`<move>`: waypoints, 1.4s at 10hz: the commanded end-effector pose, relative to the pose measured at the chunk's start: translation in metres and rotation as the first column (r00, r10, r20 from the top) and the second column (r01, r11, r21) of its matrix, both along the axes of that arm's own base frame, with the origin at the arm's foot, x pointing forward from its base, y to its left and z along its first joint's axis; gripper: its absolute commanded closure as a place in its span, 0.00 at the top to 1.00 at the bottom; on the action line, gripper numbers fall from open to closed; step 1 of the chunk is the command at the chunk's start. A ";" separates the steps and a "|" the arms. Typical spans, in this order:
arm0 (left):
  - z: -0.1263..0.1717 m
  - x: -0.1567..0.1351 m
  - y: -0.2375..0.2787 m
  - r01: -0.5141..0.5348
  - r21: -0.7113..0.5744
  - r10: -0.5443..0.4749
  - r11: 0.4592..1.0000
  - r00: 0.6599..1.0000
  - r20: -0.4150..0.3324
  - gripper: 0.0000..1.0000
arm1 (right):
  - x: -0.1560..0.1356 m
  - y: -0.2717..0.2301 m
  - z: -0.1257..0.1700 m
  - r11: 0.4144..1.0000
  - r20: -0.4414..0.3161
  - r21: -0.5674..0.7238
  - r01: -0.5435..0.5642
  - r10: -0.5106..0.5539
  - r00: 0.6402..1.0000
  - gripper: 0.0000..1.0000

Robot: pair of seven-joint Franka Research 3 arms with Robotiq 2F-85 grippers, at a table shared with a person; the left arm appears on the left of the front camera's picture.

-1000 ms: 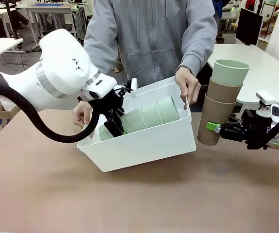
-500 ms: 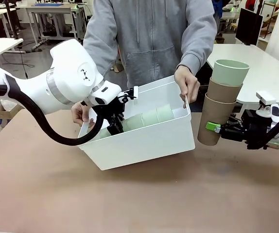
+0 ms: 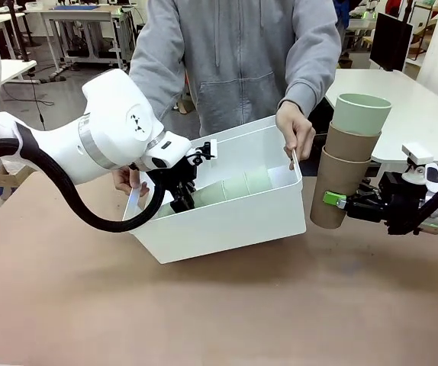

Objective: Stack the cups and store them in the basket.
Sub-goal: Place the stack of Reusable plastic cups into the Pantry Basket.

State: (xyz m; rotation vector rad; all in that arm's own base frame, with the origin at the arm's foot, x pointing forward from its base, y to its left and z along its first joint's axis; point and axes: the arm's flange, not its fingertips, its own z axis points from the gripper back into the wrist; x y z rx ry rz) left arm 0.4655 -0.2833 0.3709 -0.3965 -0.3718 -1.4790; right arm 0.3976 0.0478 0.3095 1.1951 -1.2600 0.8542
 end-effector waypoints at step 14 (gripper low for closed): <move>0.178 -0.032 0.228 0.112 -0.489 -0.111 0.865 0.993 0.031 1.00 | 0.000 0.001 0.004 1.000 0.015 0.002 -0.002 0.002 1.000 0.84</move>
